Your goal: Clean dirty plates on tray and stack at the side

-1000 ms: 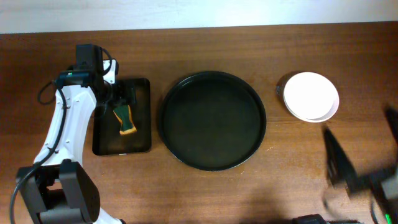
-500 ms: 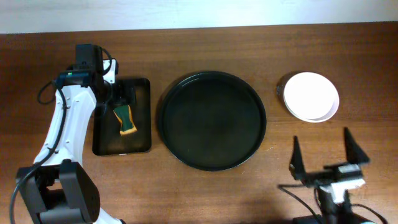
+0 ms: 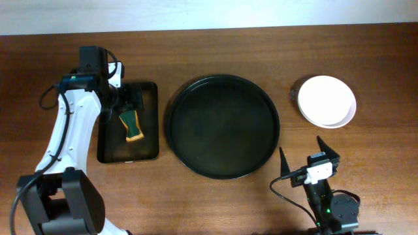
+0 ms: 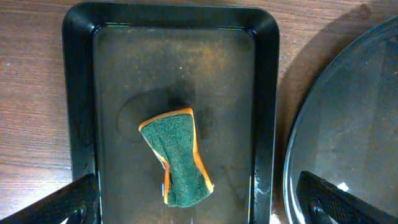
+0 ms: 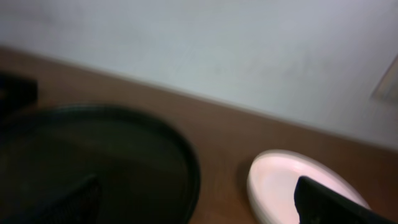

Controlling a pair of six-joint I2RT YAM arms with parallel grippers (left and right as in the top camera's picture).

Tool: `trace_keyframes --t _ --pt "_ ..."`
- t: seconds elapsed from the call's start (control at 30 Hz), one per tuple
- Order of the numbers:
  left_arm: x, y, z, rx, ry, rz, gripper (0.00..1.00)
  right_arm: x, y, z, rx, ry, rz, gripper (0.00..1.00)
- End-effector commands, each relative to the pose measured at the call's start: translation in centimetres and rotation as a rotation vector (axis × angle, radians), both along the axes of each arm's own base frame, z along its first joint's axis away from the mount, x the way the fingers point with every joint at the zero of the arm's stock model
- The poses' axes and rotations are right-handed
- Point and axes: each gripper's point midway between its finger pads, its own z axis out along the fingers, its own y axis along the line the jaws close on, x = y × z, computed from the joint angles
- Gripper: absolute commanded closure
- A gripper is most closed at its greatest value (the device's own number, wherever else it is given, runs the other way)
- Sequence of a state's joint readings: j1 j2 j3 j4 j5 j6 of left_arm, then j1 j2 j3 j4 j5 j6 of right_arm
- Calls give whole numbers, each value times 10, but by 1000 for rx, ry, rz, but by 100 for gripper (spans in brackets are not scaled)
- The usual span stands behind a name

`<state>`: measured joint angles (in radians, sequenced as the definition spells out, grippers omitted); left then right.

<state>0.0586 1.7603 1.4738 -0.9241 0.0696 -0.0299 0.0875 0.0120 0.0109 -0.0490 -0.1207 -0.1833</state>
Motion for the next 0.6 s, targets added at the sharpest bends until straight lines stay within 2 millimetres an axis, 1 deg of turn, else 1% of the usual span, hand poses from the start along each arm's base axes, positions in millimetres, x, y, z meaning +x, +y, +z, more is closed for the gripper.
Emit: trace_keyframes --t 0.0,0.53,0.57 --pt "3 3 11 10 -30 2 1 0 -1 -6 6 22 -3 1" --pt "3 3 11 10 -29 2 1 0 -1 -6 6 22 -3 2" --pt "3 2 13 10 -35 0 1 0 -1 -6 6 22 -3 1"
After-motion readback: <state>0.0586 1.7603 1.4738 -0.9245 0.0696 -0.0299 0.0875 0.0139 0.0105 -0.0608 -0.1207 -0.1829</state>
